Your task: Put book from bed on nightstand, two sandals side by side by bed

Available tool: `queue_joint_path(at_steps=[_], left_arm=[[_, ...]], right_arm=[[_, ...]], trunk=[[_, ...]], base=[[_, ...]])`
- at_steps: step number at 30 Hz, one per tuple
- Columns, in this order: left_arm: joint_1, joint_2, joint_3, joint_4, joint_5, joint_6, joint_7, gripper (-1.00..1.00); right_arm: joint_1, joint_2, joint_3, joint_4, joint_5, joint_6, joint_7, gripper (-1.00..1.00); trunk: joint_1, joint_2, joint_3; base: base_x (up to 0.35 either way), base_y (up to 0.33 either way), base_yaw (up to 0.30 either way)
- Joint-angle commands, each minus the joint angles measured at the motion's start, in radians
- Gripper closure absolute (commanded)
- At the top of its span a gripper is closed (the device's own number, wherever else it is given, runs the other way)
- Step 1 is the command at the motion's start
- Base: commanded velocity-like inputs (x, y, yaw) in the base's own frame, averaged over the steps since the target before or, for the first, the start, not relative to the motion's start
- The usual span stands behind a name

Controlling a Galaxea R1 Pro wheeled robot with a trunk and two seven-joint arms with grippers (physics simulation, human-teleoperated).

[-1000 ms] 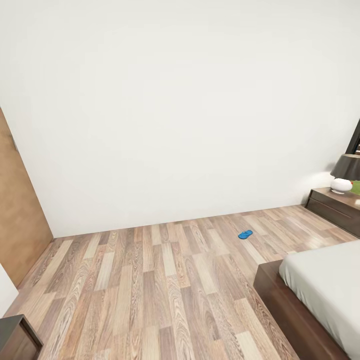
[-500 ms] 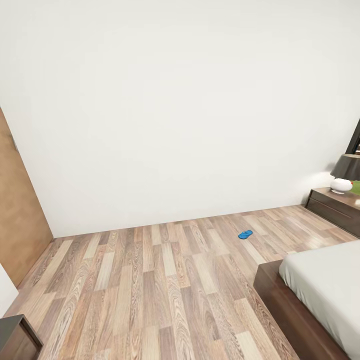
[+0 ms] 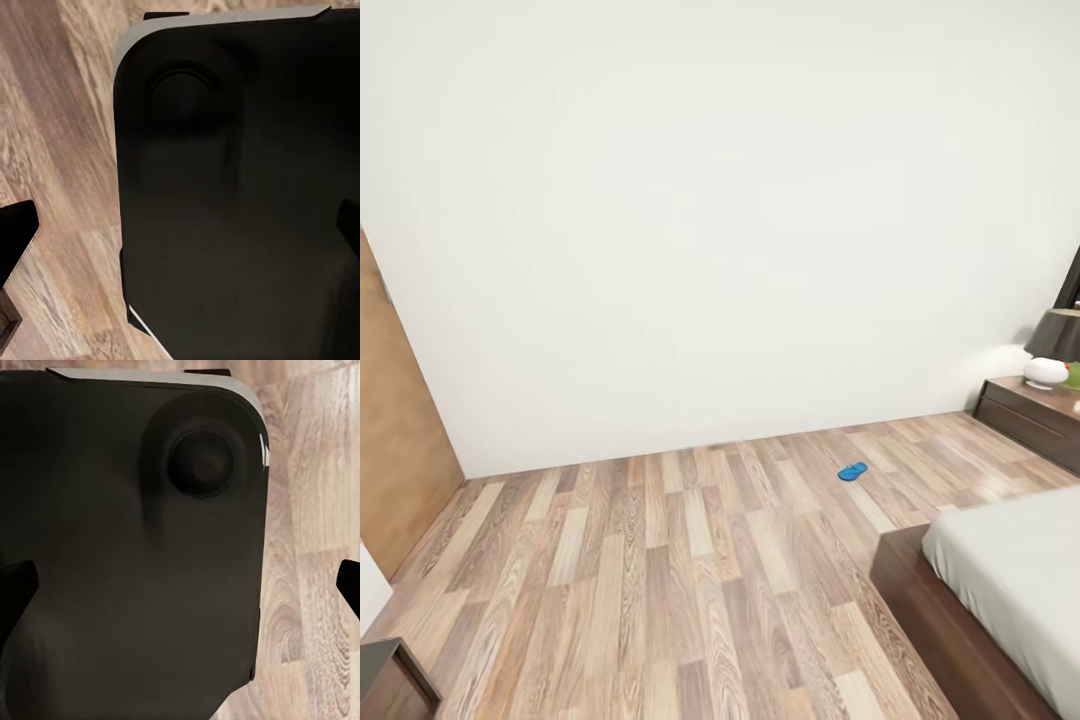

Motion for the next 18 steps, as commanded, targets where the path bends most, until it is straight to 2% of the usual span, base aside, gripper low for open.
queue_joint_path(at_steps=[1, 18], left_arm=[[-0.001, 0.000, 0.000, 0.001, -0.001, -0.004, 0.000, -1.00], [0.000, 0.001, -0.002, 0.000, -0.001, -0.020, -0.001, -1.00]], right_arm=[[0.000, 0.000, 0.000, -0.001, -0.001, 0.000, 0.000, -1.00], [0.000, -0.001, 0.000, -0.004, -0.001, 0.000, 0.001, -1.00]], trunk=[[0.000, 0.000, -0.001], [0.000, 0.000, -0.001]], base=[[0.215, 0.056, 0.000], [0.285, 0.093, 0.000]])
